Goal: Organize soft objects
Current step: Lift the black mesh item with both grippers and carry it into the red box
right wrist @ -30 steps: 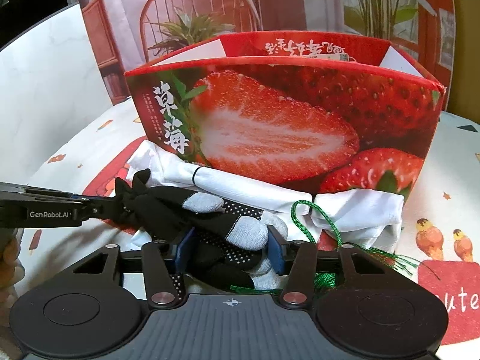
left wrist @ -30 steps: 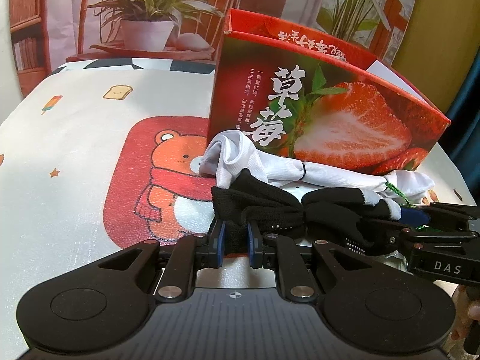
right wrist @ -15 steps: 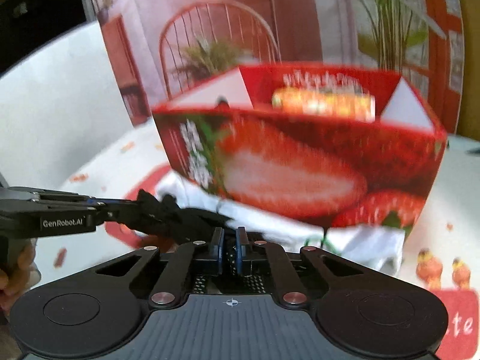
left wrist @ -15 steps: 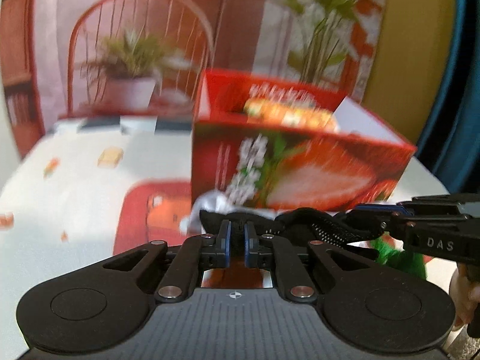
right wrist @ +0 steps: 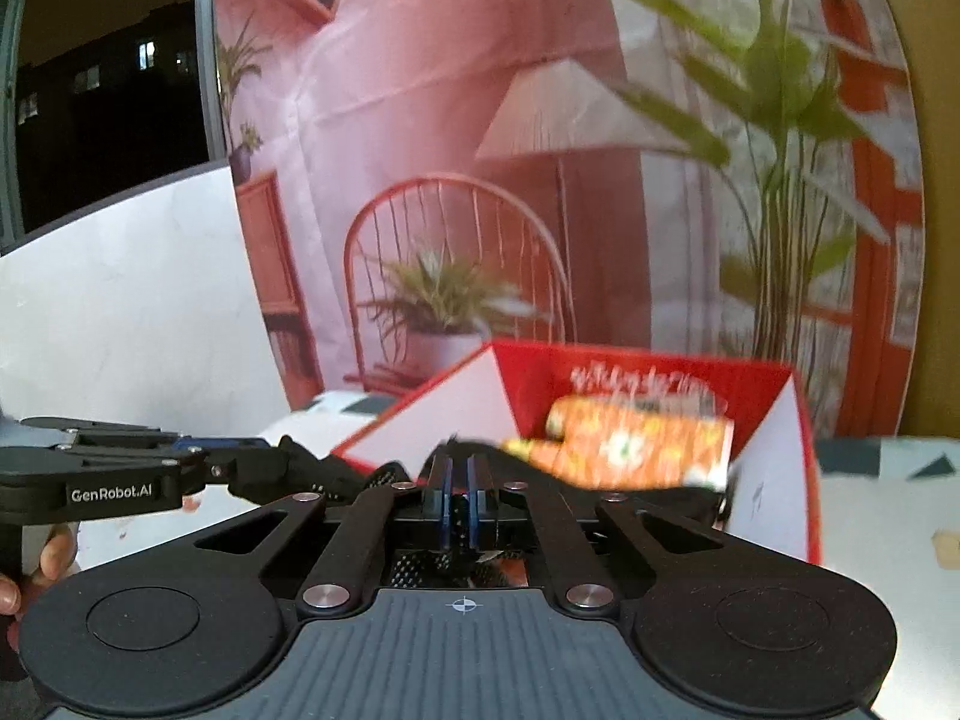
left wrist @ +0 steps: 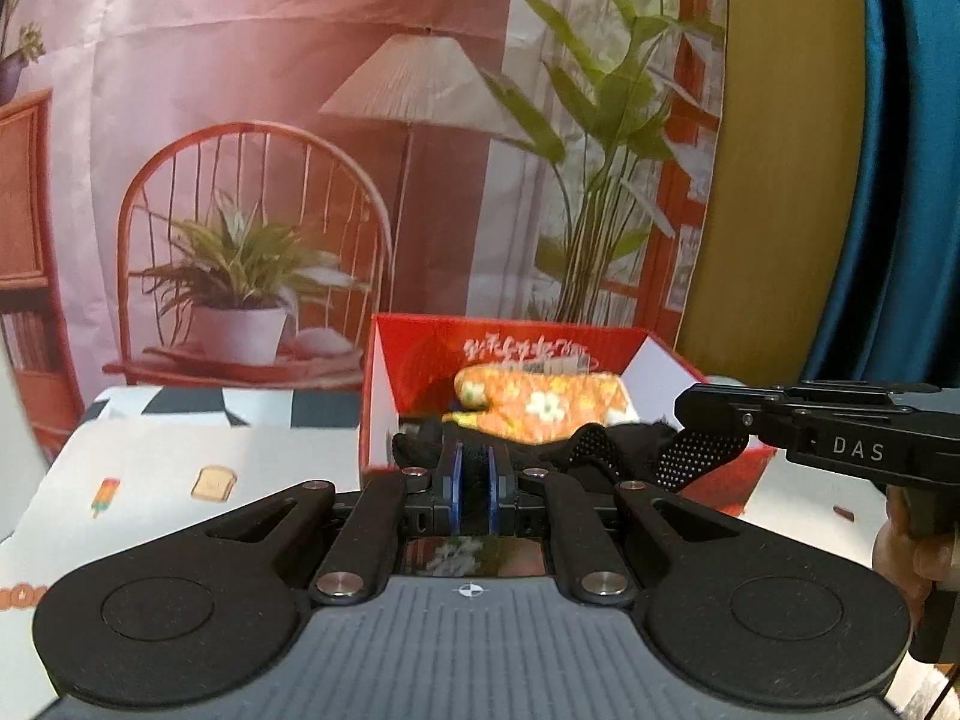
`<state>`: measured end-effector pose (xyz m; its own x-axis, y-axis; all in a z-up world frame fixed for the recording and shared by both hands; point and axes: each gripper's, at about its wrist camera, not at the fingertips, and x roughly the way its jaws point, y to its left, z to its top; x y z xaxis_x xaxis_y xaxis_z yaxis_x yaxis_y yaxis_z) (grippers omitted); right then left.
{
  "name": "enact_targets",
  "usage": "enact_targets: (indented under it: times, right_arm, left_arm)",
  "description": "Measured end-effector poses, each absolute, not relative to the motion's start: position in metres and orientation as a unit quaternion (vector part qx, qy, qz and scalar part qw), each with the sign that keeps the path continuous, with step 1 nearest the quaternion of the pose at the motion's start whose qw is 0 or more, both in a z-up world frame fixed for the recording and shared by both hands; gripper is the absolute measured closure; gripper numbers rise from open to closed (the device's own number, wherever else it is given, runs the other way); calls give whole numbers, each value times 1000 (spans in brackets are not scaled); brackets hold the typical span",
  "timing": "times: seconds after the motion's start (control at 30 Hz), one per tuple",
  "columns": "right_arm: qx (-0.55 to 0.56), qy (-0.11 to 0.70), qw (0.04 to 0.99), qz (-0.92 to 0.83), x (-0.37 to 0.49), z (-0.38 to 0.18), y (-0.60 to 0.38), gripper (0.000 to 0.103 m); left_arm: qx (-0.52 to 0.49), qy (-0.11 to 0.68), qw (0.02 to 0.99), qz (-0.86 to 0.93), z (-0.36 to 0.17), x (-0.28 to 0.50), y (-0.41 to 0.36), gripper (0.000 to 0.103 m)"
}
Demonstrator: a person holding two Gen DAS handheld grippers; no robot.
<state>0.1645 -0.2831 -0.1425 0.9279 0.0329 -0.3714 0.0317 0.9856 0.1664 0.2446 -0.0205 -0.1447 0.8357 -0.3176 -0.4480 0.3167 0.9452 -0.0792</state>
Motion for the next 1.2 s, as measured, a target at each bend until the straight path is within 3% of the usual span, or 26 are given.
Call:
enact_targets:
  times: [0.53, 0.83, 1.03, 1.2]
  right_arm:
    - [95, 186, 978, -27, 182, -134, -313, 99]
    - [77, 138, 986, -48, 205, -96, -343, 99]
    - [63, 145, 985, -68, 234, -96, -362, 99]
    - [73, 212, 972, -72, 259, -133, -373, 99]
  left_arm:
    - [-13, 218, 961, -173, -122, 279, -35, 94]
    - [-19, 173, 969, -175, -90, 308, -54, 94]
    - [-28, 228, 956, -182, -105, 350, -63, 94]
    - [5, 305, 936, -178, -143, 382, -75, 94]
